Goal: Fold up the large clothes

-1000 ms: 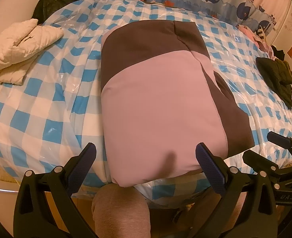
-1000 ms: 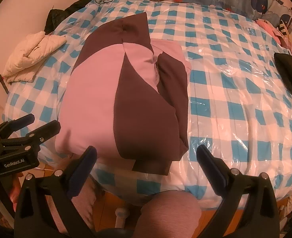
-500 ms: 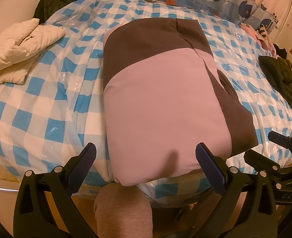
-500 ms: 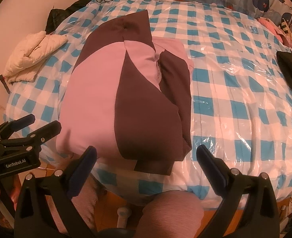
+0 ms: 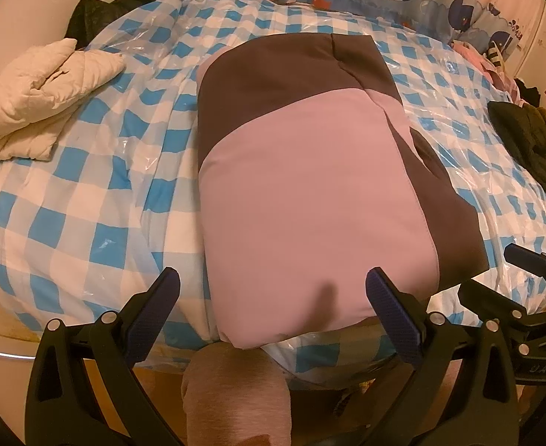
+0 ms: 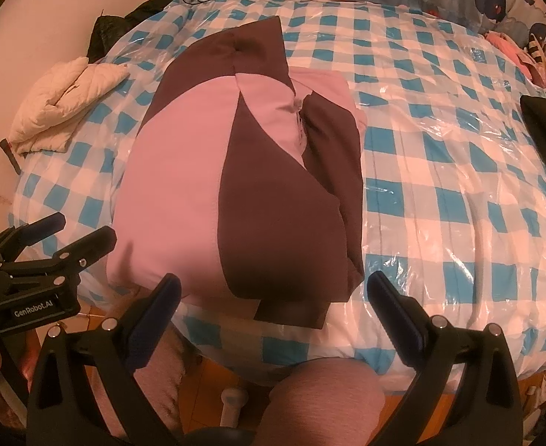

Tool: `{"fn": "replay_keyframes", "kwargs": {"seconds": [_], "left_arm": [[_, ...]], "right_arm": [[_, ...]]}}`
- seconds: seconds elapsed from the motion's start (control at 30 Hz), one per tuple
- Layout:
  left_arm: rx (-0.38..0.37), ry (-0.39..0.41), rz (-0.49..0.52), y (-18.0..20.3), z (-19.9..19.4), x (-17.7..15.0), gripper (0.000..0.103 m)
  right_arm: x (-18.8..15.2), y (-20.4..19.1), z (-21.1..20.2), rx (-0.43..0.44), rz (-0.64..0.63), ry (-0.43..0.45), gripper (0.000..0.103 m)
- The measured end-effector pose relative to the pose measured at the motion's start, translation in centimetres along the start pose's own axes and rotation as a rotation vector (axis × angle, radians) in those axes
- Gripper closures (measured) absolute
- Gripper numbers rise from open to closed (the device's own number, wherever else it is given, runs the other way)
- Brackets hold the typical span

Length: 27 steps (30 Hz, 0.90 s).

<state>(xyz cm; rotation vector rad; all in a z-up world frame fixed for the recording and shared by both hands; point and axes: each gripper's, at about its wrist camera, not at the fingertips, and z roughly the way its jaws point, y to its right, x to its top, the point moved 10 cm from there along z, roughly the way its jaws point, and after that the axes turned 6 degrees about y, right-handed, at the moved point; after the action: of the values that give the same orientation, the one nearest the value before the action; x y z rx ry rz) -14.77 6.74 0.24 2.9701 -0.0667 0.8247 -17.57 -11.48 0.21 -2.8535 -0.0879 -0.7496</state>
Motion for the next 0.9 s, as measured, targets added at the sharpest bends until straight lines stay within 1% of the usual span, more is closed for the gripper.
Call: {"fn": "replay_keyframes", "kwargs": {"seconds": [0.3, 0.77, 0.9], "left_arm": [[0.011, 0.001, -0.007, -0.6, 0.1, 0.0, 0.007], [0.032, 0.01, 0.009, -0.9, 0.1, 0.2, 0.007], [0.08, 0.033, 0.043, -0.9, -0.2, 0.6, 0.007]], "right_arm": [[-0.1, 0.0, 0.3, 0.01, -0.005, -0.006, 0.007], [-0.1, 0.0, 0.3, 0.011, -0.005, -0.006, 0.007], [-0.2, -0.1, 0.5, 0.014, -0.005, -0.006, 0.007]]}}
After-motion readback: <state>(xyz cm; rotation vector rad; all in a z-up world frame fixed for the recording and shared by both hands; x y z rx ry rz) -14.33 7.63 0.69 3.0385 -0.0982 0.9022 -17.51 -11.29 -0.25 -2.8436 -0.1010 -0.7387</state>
